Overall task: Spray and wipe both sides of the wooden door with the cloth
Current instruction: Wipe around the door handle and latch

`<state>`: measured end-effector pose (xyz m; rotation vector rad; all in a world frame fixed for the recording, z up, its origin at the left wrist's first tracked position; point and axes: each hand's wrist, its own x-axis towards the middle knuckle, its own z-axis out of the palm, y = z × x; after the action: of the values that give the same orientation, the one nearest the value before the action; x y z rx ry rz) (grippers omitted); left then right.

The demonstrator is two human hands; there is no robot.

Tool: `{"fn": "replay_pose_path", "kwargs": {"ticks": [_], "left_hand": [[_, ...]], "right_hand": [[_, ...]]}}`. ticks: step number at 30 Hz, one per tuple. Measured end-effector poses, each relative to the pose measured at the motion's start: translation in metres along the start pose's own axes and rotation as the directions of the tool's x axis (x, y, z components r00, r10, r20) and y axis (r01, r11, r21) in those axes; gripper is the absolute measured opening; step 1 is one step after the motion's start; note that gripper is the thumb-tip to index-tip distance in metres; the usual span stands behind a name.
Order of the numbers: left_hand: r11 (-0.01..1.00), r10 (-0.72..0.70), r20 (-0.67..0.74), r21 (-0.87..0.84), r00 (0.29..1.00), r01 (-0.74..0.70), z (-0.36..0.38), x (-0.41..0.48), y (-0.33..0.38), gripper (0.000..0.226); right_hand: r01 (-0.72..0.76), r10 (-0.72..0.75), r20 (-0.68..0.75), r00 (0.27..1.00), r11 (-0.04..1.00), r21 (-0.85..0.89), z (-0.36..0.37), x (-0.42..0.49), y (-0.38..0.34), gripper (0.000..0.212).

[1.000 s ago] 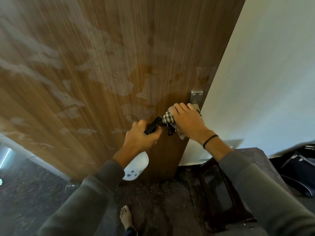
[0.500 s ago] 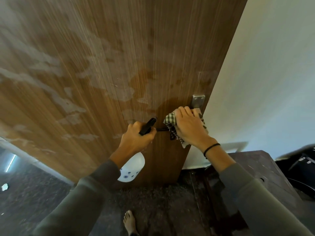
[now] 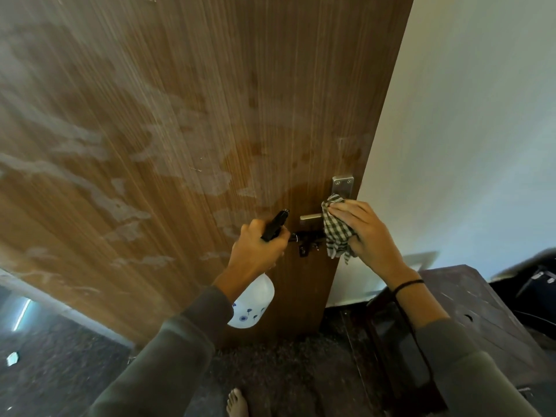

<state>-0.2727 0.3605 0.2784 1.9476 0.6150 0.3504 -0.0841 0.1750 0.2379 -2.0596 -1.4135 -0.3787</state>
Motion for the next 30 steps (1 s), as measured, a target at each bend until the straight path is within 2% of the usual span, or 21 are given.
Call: {"fn": "replay_pose_path", "kwargs": {"ticks": [3, 6, 8, 10, 12, 16, 19, 22, 24, 25, 27, 30], "left_hand": [[1.000, 0.020, 0.034, 0.002, 0.999, -0.020, 0.003, 0.001, -0.002, 0.023], [0.999, 0.017, 0.075, 0.040, 0.997, -0.021, 0.011, 0.003, 0.000, 0.049], [0.998, 0.022, 0.100, 0.052, 0.995, -0.027, 0.018, 0.004, 0.007, 0.056], [1.000, 0.005, 0.126, -0.028, 0.992, -0.001, 0.026, 0.007, 0.019, 0.044], [0.997, -0.029, 0.114, -0.067, 0.993, 0.036, 0.035, 0.014, 0.030, 0.026], [0.999, -0.034, -0.026, 0.014, 0.999, 0.034, 0.048, 0.025, 0.042, 0.028], [1.000, -0.007, -0.087, -0.023, 0.996, 0.005, 0.043, 0.021, 0.043, 0.021], [0.998, 0.034, -0.100, 0.057, 0.994, -0.028, 0.038, 0.019, 0.040, 0.022], [0.985, 0.011, -0.114, 0.172, 0.993, 0.009, 0.040, 0.018, 0.040, 0.018], [0.974, -0.002, -0.119, 0.223, 0.993, 0.029, 0.041, 0.017, 0.041, 0.016], [0.957, -0.019, -0.116, 0.284, 0.993, 0.052, 0.041, 0.015, 0.040, 0.013], [0.959, -0.018, -0.101, 0.279, 0.995, 0.046, 0.034, 0.020, 0.040, 0.022]], "right_hand": [[-0.035, 0.036, -0.035, 0.999, 0.999, 0.033, -0.006, -0.008, -0.006, 0.055], [-0.096, 0.103, -0.068, 0.992, 0.991, 0.093, -0.015, -0.014, -0.005, 0.060], [-0.194, 0.220, -0.151, 0.964, 0.966, 0.168, -0.022, -0.019, -0.005, 0.064], [-0.297, 0.351, -0.233, 0.907, 0.925, 0.237, -0.028, -0.026, -0.008, 0.067], [-0.340, 0.412, -0.289, 0.864, 0.901, 0.270, -0.032, -0.030, -0.011, 0.070], [-0.344, 0.439, -0.352, 0.827, 0.889, 0.300, -0.040, -0.020, -0.021, 0.070], [-0.272, 0.388, -0.459, 0.799, 0.915, 0.299, -0.045, -0.001, -0.027, 0.061], [-0.220, 0.327, -0.540, 0.776, 0.942, 0.253, -0.037, 0.030, -0.026, 0.050], [-0.186, 0.237, -0.469, 0.851, 0.970, 0.154, -0.018, 0.049, -0.024, 0.048], [-0.145, 0.151, -0.401, 0.904, 0.988, 0.045, -0.007, 0.055, -0.022, 0.046], [0.024, -0.069, -0.247, 0.966, 0.983, -0.181, 0.012, 0.056, -0.013, 0.044], [0.281, -0.321, -0.089, 0.943, 0.909, -0.308, 0.006, 0.059, 0.006, 0.044]]}}
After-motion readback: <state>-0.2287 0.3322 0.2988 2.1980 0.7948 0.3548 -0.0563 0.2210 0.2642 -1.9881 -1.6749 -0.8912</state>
